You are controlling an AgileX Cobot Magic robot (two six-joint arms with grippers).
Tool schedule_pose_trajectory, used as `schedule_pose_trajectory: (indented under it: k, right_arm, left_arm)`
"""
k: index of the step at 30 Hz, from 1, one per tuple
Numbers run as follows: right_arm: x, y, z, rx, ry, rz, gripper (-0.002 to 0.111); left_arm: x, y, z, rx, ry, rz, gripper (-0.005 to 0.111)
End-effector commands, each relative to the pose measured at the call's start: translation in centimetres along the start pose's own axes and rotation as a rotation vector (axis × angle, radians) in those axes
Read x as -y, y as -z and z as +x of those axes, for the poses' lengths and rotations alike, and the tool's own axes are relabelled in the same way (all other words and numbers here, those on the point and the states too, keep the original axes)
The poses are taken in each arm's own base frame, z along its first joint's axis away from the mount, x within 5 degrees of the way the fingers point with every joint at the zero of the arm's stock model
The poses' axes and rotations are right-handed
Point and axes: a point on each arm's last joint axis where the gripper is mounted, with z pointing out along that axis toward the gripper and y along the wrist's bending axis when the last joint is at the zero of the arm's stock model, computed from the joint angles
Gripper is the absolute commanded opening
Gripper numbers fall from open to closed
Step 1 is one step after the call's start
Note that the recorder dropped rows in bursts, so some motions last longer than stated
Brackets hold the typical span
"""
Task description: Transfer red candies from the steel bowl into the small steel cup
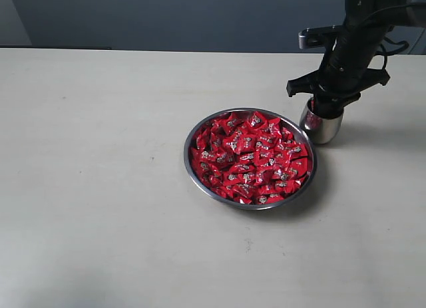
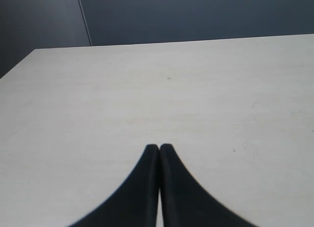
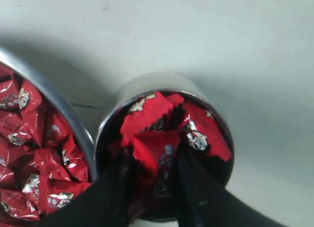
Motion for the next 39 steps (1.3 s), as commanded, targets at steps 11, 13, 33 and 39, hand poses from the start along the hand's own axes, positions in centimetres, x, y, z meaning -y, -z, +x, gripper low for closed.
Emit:
schedule_pose_trajectory:
  k: [11,13,33,39]
  right_arm:
    - [0.21,1.65,-0.4,0.058,0.002,0.002,0.028]
    - [0.21,1.65,-0.36,0.053,0.002,0.003,0.028]
    - [0.22,1.65,-0.33,0.05,0.003,0.004,0.042]
    - [0.33,1.65,-0.37,0.054,0.011,0.016,0.042]
  left_arm:
    - [0.03,-0.01,0.06,0.008,-0.002,0.005,0.0]
    - [0.03,-0.01,0.06,0.008,-0.002,0.005,0.0]
    - [0.03,-0.01,0.06,0.008,-0.002,0.005,0.0]
    - [0.03,-0.01,0.06,0.008,-0.002,0.005,0.0]
